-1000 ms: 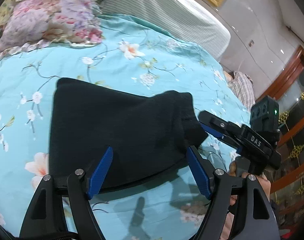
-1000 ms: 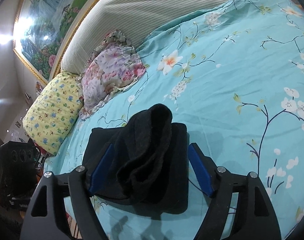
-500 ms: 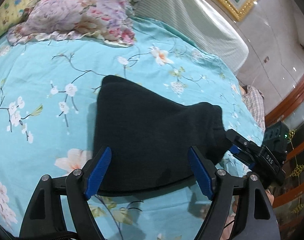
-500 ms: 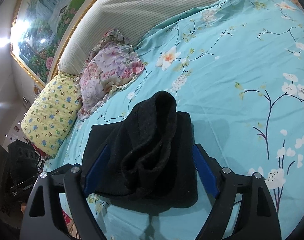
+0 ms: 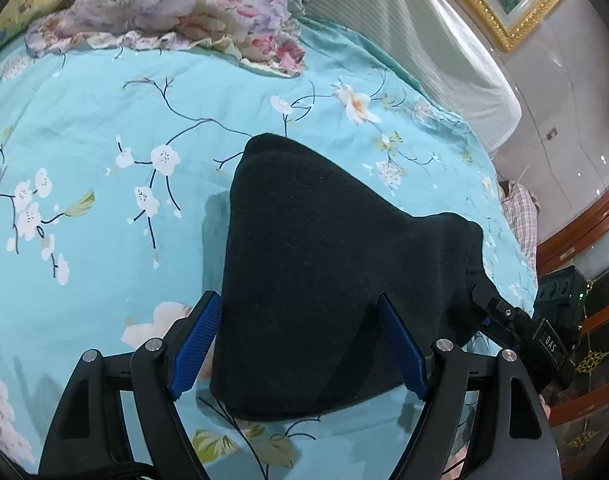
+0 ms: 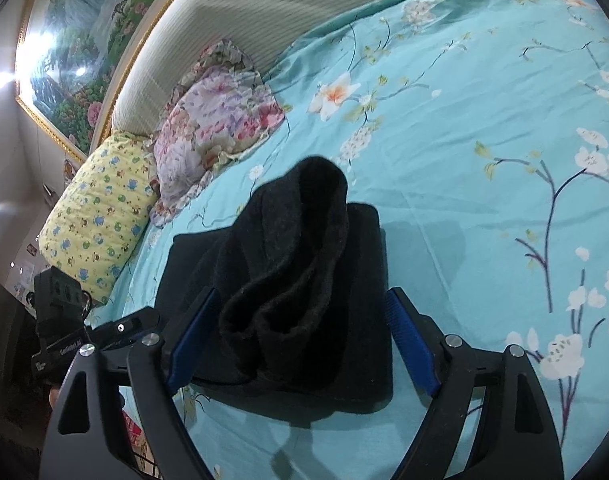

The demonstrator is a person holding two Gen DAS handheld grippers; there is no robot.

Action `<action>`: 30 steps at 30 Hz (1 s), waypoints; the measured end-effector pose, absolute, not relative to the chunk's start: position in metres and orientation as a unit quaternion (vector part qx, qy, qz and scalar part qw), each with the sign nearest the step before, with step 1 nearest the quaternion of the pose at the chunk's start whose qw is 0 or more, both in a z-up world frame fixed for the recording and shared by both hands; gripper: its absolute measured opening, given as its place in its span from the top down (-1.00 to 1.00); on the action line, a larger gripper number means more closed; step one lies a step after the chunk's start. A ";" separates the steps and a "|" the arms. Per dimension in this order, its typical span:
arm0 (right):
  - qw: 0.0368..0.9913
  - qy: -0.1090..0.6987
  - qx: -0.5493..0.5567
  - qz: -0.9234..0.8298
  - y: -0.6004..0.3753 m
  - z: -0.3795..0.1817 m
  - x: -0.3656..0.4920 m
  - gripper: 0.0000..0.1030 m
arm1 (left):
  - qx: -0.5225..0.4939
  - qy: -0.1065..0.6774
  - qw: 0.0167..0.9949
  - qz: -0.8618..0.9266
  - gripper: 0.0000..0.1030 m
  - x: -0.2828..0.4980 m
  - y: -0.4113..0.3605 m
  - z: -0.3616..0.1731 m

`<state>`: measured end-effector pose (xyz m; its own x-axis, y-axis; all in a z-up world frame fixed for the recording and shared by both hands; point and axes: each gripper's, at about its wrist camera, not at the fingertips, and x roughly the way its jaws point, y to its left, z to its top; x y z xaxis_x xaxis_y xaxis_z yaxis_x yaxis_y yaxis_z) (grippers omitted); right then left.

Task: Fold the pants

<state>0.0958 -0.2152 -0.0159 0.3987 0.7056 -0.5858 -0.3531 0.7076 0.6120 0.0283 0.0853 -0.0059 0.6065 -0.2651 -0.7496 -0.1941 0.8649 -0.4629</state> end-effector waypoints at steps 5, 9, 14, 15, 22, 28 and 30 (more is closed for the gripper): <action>0.801 0.452 0.219 0.327 -0.217 -0.028 0.104 -0.63 | -0.265 0.451 0.852 -0.022 -0.56 0.039 0.088 -0.016; 0.800 0.450 0.223 0.328 -0.218 -0.030 0.106 -0.58 | -0.278 0.459 0.844 -0.022 -0.56 0.050 0.091 -0.027; 0.797 0.452 0.223 0.331 -0.219 -0.032 0.106 -0.50 | -0.284 0.464 0.839 -0.027 -0.56 0.061 0.091 -0.037; 0.798 0.454 0.220 0.331 -0.218 -0.032 0.106 -0.46 | -0.284 0.464 0.838 -0.028 -0.55 0.063 0.090 -0.038; 0.800 0.458 0.203 0.329 -0.211 -0.034 0.105 -0.17 | -0.263 0.456 0.849 -0.034 -0.23 0.066 0.081 -0.035; 0.802 0.451 0.202 0.335 -0.206 -0.024 0.100 0.04 | -0.252 0.444 0.859 -0.051 0.16 0.060 0.079 -0.024; 0.802 0.446 0.204 0.341 -0.204 -0.019 0.098 0.09 | -0.251 0.438 0.862 -0.053 0.22 0.056 0.080 -0.018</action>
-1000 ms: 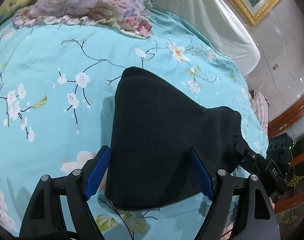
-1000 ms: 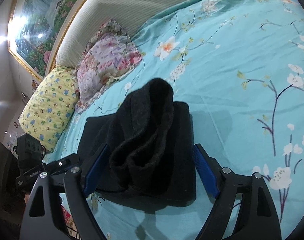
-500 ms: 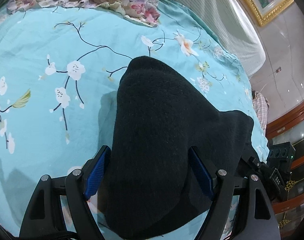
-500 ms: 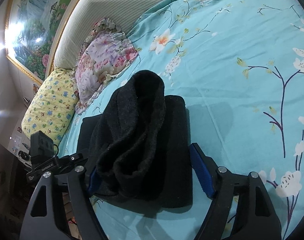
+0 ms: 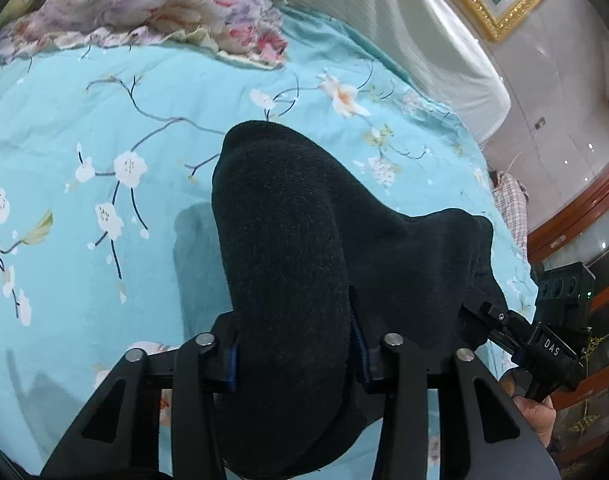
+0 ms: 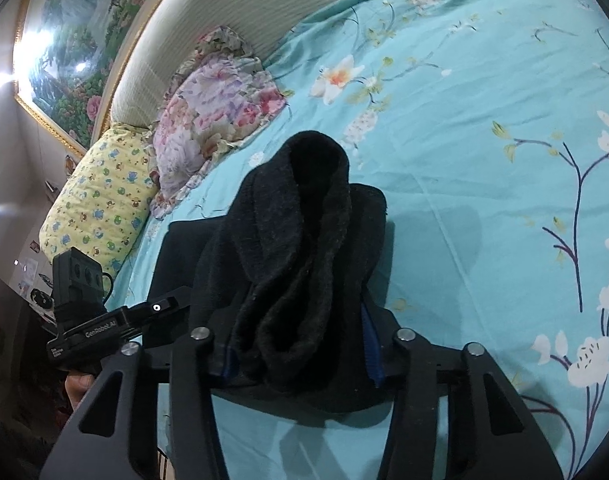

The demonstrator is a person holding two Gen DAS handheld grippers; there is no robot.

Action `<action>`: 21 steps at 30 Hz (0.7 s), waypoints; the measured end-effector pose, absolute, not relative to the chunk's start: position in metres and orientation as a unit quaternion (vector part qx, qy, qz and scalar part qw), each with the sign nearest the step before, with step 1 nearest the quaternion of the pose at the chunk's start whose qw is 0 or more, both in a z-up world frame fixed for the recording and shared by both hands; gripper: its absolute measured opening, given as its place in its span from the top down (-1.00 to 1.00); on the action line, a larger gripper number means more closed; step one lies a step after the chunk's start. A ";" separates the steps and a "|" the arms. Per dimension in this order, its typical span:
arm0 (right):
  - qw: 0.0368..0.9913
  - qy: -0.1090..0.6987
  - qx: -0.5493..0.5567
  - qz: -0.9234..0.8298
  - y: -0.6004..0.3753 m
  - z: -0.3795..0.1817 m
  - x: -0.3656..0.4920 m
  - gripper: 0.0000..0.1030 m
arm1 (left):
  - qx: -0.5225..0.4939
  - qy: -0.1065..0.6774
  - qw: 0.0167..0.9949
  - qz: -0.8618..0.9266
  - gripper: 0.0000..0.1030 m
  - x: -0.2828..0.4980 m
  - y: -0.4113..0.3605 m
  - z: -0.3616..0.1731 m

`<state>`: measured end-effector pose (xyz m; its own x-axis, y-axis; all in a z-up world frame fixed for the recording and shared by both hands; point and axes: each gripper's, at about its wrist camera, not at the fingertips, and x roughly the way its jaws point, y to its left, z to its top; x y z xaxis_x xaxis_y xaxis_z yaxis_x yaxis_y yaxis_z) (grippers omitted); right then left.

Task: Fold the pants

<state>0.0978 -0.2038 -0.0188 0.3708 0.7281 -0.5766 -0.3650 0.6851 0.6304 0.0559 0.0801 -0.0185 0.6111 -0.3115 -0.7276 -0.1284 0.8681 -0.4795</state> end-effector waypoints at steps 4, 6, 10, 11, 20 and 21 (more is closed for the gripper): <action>0.808 0.435 0.188 0.350 -0.194 -0.003 0.093 0.11 | -0.263 0.424 0.865 -0.057 0.28 0.047 0.088 -0.008; 0.807 0.432 0.188 0.357 -0.189 0.003 0.092 0.12 | -0.263 0.414 0.870 -0.048 0.28 0.039 0.093 0.000; 0.800 0.425 0.186 0.380 -0.170 0.014 0.090 0.12 | -0.262 0.388 0.883 -0.024 0.28 0.020 0.109 0.017; 0.799 0.424 0.184 0.385 -0.164 0.016 0.090 0.12 | -0.261 0.384 0.885 -0.017 0.28 0.016 0.116 0.022; 0.776 0.425 0.168 0.434 -0.098 0.024 0.099 0.12 | -0.280 0.356 0.891 0.040 0.28 -0.016 0.170 0.036; 0.774 0.426 0.165 0.439 -0.091 0.025 0.100 0.12 | -0.280 0.355 0.891 0.046 0.28 -0.018 0.175 0.037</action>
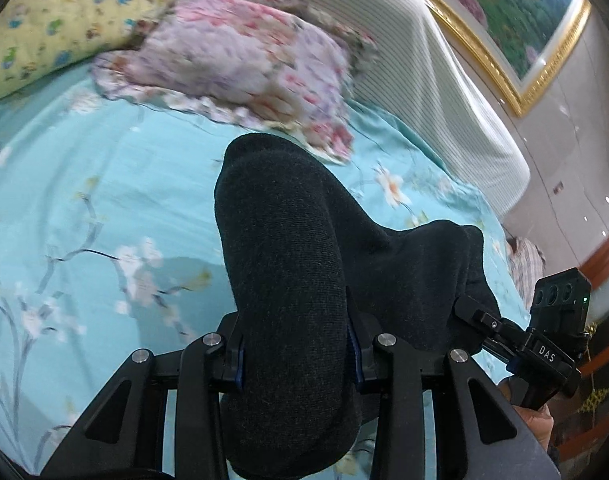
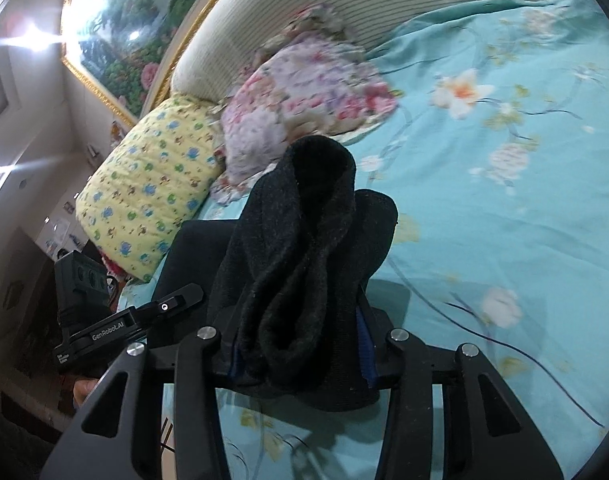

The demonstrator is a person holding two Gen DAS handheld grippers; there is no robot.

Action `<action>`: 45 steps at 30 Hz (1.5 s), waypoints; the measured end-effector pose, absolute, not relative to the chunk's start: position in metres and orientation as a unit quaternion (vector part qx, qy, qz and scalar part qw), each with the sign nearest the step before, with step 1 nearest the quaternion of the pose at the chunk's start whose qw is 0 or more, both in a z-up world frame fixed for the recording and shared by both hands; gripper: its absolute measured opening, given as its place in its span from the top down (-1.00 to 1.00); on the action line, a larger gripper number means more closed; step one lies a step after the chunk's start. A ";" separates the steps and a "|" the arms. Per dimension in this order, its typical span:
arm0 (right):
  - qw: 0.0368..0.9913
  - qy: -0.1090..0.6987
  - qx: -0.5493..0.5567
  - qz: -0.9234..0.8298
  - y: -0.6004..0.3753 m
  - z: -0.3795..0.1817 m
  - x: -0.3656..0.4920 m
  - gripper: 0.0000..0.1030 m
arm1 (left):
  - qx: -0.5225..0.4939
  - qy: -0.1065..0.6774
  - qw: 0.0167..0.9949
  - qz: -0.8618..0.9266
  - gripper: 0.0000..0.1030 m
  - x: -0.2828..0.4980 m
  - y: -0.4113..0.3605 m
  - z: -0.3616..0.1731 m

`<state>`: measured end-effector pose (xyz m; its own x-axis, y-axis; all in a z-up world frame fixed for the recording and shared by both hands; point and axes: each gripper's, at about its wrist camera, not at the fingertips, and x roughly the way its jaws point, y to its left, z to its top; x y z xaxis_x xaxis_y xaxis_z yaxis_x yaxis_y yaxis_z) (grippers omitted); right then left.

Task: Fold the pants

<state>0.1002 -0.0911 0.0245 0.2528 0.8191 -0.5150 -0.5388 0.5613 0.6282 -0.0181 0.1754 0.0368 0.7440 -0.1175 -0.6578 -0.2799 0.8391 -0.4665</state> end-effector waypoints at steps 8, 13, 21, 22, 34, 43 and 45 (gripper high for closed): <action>0.757 0.434 0.137 0.469 -0.032 0.023 0.114 0.12 | -0.291 0.342 0.890 0.085 0.28 -0.023 0.222 0.037; 0.753 0.435 0.121 0.479 0.004 0.021 0.128 0.12 | -0.289 0.335 0.890 0.109 0.28 -0.018 0.248 0.036; 0.747 0.437 0.103 0.489 0.045 0.014 0.146 0.12 | -0.292 0.335 0.886 0.131 0.28 -0.009 0.278 0.027; 0.745 0.440 0.101 0.490 0.049 0.012 0.148 0.12 | -0.292 0.336 0.886 0.132 0.27 -0.008 0.281 0.025; 0.740 0.454 0.088 0.489 0.060 -0.003 0.159 0.07 | -0.301 0.345 0.878 0.140 0.15 -0.005 0.291 0.003; 0.740 0.458 0.087 0.484 0.058 -0.012 0.165 -0.08 | -0.309 0.353 0.871 0.143 -0.19 -0.006 0.295 -0.009; 0.741 0.458 0.087 0.484 0.057 -0.011 0.164 -0.10 | -0.307 0.353 0.871 0.150 -0.39 -0.008 0.296 -0.009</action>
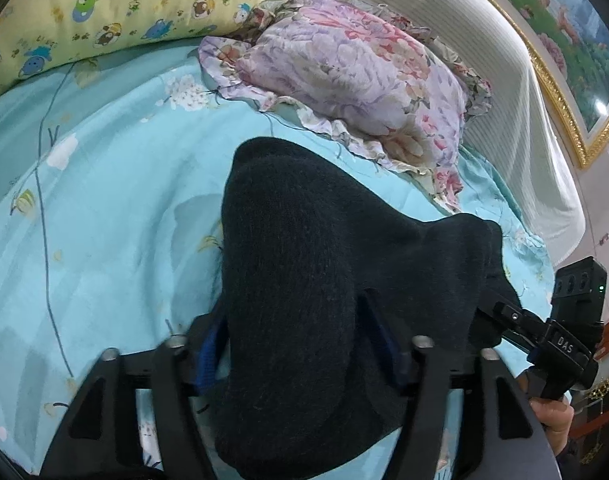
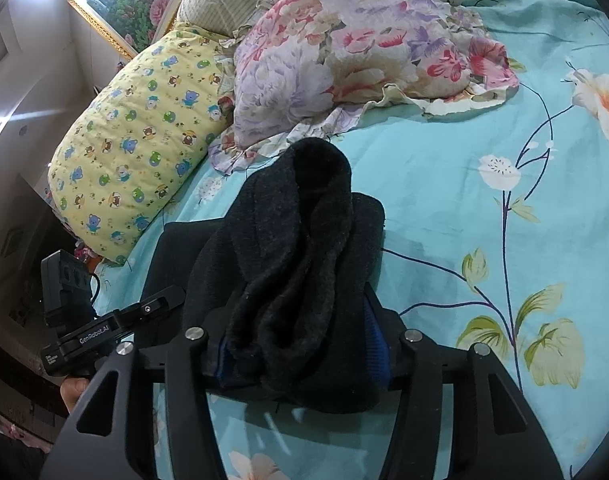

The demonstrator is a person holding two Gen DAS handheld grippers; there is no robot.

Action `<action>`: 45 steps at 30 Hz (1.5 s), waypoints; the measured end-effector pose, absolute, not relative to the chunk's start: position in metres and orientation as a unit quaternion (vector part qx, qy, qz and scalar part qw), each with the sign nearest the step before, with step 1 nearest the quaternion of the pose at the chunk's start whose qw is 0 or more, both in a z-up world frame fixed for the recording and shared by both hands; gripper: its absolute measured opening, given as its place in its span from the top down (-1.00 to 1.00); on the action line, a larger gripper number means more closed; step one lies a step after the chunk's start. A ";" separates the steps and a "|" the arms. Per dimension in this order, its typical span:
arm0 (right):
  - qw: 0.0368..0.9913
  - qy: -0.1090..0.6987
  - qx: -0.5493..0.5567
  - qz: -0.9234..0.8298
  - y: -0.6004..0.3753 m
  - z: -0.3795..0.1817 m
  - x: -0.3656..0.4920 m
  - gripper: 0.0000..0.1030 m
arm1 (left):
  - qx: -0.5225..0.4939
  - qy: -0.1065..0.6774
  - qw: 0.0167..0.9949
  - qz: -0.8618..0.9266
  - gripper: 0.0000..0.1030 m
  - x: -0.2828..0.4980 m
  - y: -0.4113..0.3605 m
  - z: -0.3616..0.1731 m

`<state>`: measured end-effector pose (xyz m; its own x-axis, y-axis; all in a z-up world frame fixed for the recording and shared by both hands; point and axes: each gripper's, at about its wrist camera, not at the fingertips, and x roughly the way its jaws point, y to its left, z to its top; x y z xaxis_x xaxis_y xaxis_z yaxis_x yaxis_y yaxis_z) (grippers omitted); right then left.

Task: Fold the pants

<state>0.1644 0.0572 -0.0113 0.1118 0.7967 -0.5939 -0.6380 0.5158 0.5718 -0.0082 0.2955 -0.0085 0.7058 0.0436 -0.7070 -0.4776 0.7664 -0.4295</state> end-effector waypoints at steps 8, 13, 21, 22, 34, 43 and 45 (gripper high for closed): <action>0.750 0.443 0.083 0.483 0.054 -0.003 0.156 -0.44 | -0.311 0.349 0.870 0.158 -0.55 -0.020 0.299 -0.004; 0.759 0.435 0.064 0.480 0.053 0.001 0.149 -0.55 | -0.311 0.354 0.867 0.160 -0.56 -0.025 0.297 -0.005; 0.764 0.432 0.063 0.475 0.044 0.001 0.141 -0.55 | -0.300 0.355 0.869 0.168 -0.60 -0.039 0.286 -0.003; 0.765 0.431 0.062 0.475 0.043 0.001 0.139 -0.56 | -0.296 0.355 0.870 0.170 -0.60 -0.041 0.284 -0.002; 0.785 0.389 0.033 0.480 0.028 0.017 0.109 -0.75 | -0.255 0.350 0.882 0.186 -0.66 -0.063 0.252 0.010; 0.812 0.343 -0.005 0.473 0.019 0.023 0.077 -0.85 | -0.170 0.358 0.890 0.224 -0.69 -0.070 0.217 0.015; 0.816 0.337 -0.013 0.470 0.019 0.022 0.072 -0.87 | -0.156 0.364 0.889 0.229 -0.69 -0.070 0.209 0.014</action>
